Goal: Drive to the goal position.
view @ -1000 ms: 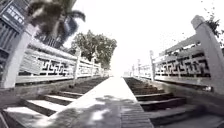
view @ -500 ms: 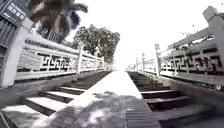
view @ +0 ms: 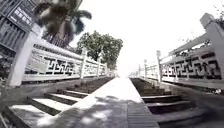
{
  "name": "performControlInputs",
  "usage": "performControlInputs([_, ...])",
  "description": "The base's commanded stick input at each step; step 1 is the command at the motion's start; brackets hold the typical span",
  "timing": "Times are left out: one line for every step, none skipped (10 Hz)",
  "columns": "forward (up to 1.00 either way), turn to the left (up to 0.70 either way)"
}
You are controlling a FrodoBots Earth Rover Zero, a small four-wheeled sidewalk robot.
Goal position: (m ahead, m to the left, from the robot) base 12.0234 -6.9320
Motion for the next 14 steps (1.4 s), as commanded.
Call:
performControlInputs([0.45, 0.00])
performControlInputs([0.45, 0.00])
performControlInputs([0.45, 0.00])
performControlInputs([0.45, 0.00])
performControlInputs([0.45, 0.00])
performControlInputs([0.45, 0.00])
performControlInputs([0.45, 0.00])
performControlInputs([0.45, 0.00])
performControlInputs([0.45, 0.00])
performControlInputs([0.45, 0.00])
performControlInputs([0.45, 0.00])
performControlInputs([0.45, 0.00])
performControlInputs([0.45, 0.00])
performControlInputs([0.45, 0.00])
